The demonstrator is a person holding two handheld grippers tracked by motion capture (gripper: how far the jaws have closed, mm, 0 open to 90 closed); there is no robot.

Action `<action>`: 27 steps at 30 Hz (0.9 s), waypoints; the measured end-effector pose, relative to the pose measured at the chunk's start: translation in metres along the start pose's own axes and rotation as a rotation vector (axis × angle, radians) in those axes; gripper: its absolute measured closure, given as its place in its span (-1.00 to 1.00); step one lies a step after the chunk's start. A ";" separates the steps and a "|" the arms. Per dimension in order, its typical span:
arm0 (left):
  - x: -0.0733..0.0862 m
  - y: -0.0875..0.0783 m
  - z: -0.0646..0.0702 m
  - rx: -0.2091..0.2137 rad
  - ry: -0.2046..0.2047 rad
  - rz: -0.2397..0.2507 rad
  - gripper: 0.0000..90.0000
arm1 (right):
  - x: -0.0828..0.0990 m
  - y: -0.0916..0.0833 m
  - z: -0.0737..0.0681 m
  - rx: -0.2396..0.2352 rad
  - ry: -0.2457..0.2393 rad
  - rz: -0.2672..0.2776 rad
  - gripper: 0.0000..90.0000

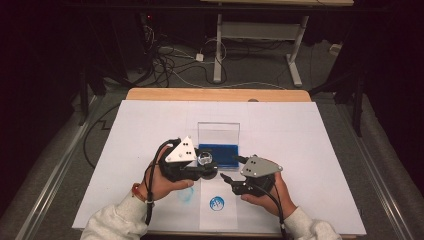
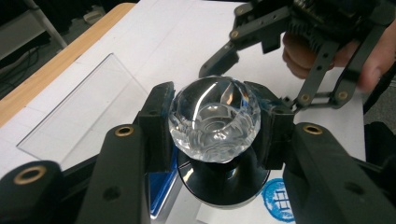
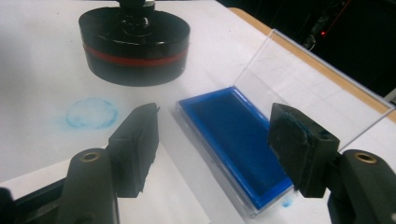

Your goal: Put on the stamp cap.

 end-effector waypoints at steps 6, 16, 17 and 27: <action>0.004 -0.004 -0.005 -0.013 -0.010 -0.006 0.21 | -0.003 -0.009 0.003 0.033 -0.013 0.025 -0.27; 0.007 -0.010 -0.011 -0.037 -0.020 -0.011 0.21 | -0.004 -0.021 0.009 0.066 0.001 0.049 -0.37; 0.008 -0.010 -0.012 -0.039 -0.022 -0.009 0.21 | -0.003 -0.022 0.010 0.069 0.002 0.052 -0.37; 0.010 -0.012 -0.015 -0.052 -0.024 -0.019 0.21 | 0.002 -0.036 0.016 0.113 0.010 0.068 -0.38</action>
Point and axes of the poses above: each handheld gripper's, and its own axes: y roughly forward along the jaws, x roughly out of its underside, z roughly to its right, the point moved 5 cm from there along y, roughly forward along the jaws, and after that the axes turned 7 degrees about y, right-handed, at the moved point
